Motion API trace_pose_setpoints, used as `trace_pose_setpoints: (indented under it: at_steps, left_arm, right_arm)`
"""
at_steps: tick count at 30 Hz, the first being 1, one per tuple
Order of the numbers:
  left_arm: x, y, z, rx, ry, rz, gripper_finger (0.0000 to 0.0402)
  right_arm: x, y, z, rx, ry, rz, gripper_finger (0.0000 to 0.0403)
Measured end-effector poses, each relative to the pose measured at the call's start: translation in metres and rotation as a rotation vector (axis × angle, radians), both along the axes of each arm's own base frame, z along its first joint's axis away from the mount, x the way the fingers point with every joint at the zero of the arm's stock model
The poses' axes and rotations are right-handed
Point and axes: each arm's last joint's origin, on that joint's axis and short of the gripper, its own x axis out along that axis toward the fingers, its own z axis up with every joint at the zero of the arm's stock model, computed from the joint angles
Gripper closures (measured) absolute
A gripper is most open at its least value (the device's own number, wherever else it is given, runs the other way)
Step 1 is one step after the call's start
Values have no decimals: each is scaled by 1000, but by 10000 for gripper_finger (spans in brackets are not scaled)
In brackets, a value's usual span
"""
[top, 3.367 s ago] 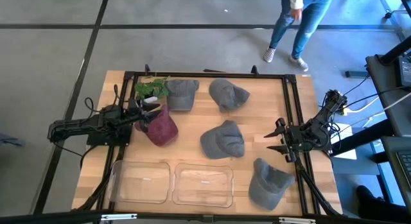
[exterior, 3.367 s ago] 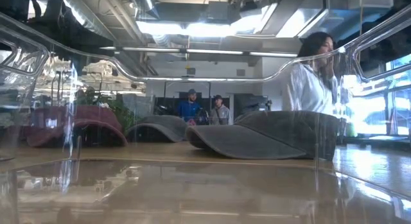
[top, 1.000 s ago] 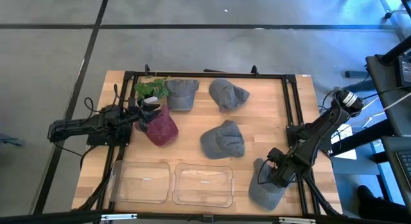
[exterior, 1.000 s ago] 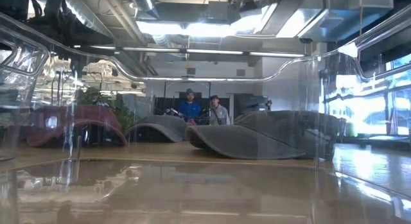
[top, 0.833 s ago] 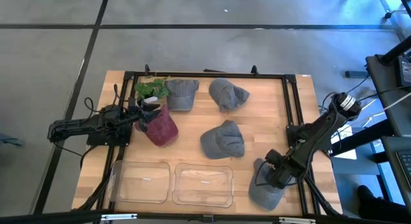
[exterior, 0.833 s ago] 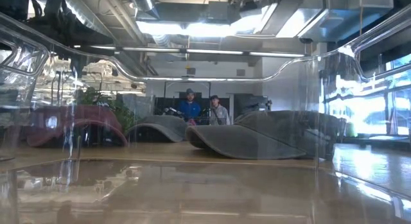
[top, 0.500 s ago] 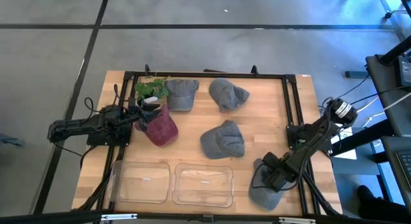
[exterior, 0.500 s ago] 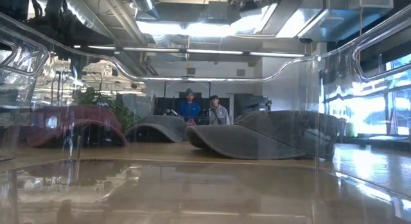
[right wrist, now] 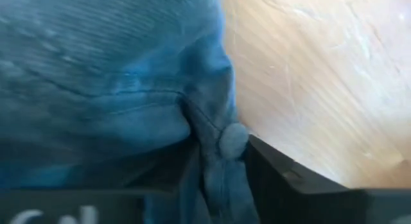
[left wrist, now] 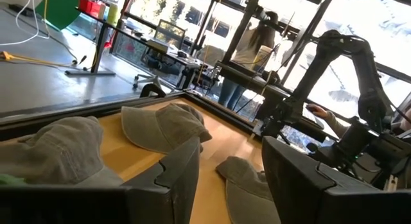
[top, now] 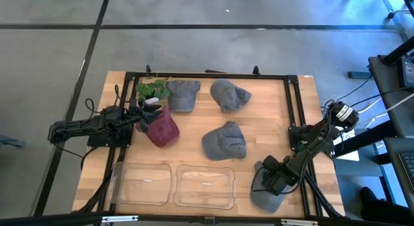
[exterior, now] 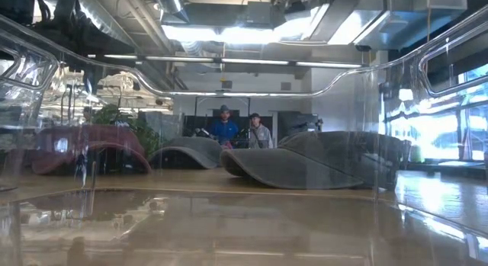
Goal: Pick & Place hat
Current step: Put the grey cap into the right transparent bin
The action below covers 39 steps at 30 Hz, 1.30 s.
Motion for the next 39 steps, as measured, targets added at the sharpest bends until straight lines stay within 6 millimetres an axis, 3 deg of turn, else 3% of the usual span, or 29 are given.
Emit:
trace_pose_setpoints:
  at_steps: [6,13,17,30,39]
  left_arm:
    - [0,0,0,1,0,0,240]
    - [0,0,0,0,0,0,238]
    - [0,0,0,-26,-11,-2,240]
    - [0,0,3,-45,-49,-5,240]
    - [0,0,3,-42,-50,-5,238]
  right_arm:
    - [0,0,0,1,-4,15,362]
    - [0,-1,2,-3,-10,20,363]
    - [-4,-6,12,-54,-13,22,363]
    - [0,-11,73,-123,-263,23,364]
    - [3,-14,142,-231,-343,99,364]
